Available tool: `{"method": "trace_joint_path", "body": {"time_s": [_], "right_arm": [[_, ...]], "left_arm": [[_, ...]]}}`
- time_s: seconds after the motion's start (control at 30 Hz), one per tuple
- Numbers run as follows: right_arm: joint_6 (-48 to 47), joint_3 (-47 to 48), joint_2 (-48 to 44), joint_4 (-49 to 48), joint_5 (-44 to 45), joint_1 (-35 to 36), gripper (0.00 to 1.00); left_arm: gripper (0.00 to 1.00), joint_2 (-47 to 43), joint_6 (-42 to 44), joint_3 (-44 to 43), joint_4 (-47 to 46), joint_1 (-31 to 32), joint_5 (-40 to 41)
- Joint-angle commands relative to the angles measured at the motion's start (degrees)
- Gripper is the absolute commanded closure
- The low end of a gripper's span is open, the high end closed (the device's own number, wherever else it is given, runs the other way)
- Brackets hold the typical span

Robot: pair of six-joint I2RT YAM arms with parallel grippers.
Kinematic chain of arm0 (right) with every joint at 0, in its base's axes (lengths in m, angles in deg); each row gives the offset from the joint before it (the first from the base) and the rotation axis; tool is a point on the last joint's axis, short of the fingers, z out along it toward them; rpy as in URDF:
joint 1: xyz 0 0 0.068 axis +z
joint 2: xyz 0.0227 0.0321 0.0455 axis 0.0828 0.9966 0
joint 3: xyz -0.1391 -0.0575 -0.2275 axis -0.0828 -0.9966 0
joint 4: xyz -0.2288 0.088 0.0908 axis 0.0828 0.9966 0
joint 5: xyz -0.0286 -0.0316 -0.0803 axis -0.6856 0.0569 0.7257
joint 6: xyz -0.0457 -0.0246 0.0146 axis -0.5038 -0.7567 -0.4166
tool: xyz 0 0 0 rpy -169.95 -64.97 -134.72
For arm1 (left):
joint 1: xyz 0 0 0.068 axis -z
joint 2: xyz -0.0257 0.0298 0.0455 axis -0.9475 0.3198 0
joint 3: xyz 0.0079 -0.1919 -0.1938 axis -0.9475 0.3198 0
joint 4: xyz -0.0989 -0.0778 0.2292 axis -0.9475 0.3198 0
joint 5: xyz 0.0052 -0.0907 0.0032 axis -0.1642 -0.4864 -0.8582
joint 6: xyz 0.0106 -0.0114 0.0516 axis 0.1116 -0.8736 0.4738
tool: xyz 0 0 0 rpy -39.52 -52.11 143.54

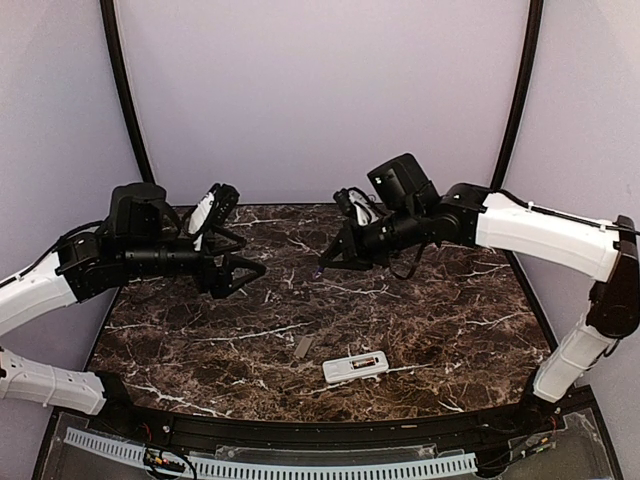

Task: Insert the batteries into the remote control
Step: Hold the remote control without batteries at the center of the board.

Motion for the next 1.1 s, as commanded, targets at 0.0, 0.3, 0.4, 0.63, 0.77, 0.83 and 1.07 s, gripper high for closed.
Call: {"method": "trace_joint_path", "body": {"time_s": [0.0, 0.3, 0.4, 0.63, 0.77, 0.83, 1.07], "right_arm": [[-1.82, -5.44, -4.02, -1.79, -2.26, -4.84, 1.0], [-12.51, -10.75, 0.17, -8.91, -14.49, -18.78, 1.0], [-16.69, -9.64, 1.6, -5.5, -16.45, -20.19, 1.0], [-14.33, -12.17, 4.04, -2.69, -18.05, -20.62, 1.0], [-14.99, -10.01, 8.99, -2.4, -19.13, -20.71, 1.0], [-17.13, -5.91, 12.7, 1.4, -18.75, -20.82, 1.0], [-19.59, -0.82, 18.19, 3.93, -20.82, -21.41, 1.0]], "left_arm": [[0.14, 0.48, -4.07, 1.78, -1.64, 0.06, 5.84], [0.04, 19.23, -6.57, -10.09, -10.72, -3.06, 8.88], [0.04, 24.48, -7.93, -12.71, -13.92, -5.69, 8.13], [0.02, 20.04, -5.19, -3.61, -20.91, -6.33, 17.7], [0.01, 16.71, -4.68, -0.42, -15.35, -6.75, 19.7], [0.01, 15.48, -4.4, 1.81, -13.89, -7.13, 19.96], [0.01, 18.0, -3.91, 1.81, -7.78, -9.13, 16.94]]}}
